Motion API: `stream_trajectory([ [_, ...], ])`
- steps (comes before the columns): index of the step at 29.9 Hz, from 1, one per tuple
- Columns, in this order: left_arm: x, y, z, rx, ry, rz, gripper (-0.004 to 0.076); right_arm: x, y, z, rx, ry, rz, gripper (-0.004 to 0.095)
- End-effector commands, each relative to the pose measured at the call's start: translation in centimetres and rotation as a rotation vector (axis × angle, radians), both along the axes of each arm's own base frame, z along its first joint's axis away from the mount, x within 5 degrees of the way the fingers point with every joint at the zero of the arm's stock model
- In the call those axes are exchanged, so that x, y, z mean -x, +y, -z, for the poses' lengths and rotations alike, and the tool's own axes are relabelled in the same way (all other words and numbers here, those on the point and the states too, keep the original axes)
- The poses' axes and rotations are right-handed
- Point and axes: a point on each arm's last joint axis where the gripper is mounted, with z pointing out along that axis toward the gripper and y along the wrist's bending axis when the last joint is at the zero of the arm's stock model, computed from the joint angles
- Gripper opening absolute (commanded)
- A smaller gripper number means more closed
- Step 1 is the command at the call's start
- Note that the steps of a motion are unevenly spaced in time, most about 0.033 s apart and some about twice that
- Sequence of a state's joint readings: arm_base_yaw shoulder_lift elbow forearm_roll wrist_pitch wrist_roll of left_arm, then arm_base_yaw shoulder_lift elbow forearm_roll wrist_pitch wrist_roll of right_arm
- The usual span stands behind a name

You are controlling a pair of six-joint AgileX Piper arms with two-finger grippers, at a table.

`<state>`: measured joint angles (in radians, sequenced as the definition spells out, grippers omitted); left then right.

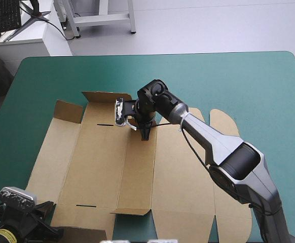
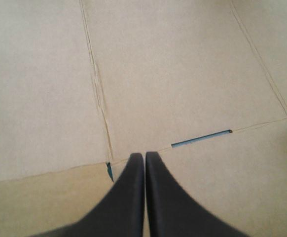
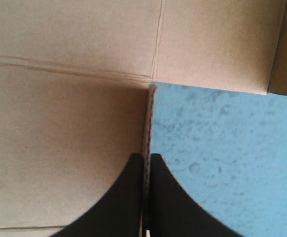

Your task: Fold the box

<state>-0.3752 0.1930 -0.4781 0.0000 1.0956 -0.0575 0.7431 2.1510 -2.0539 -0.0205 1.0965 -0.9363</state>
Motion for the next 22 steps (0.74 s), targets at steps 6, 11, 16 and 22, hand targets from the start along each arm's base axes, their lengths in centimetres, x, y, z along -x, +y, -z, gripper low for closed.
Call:
stream_trajectory([
  [6, -0.4, -0.16, -1.14, 0.031, -0.066, -0.002, -0.001, 0.13, 0.09, -4.69, -0.122, -0.187, -0.013, -0.0014],
  [11, -0.4, -0.16, -1.14, 0.031, -0.066, -0.002, -0.001, 0.14, 0.16, -4.72, -0.134, -0.185, -0.008, -0.0014],
  [16, -0.4, -0.16, -1.14, 0.031, -0.066, -0.002, -0.001, 0.11, 0.21, -4.77, -0.165, -0.169, 0.041, -0.0005],
  [22, -0.4, -0.16, -1.14, 0.031, -0.066, -0.002, -0.001, 0.08, 0.25, -4.81, -0.191, -0.156, 0.083, 0.023],
])
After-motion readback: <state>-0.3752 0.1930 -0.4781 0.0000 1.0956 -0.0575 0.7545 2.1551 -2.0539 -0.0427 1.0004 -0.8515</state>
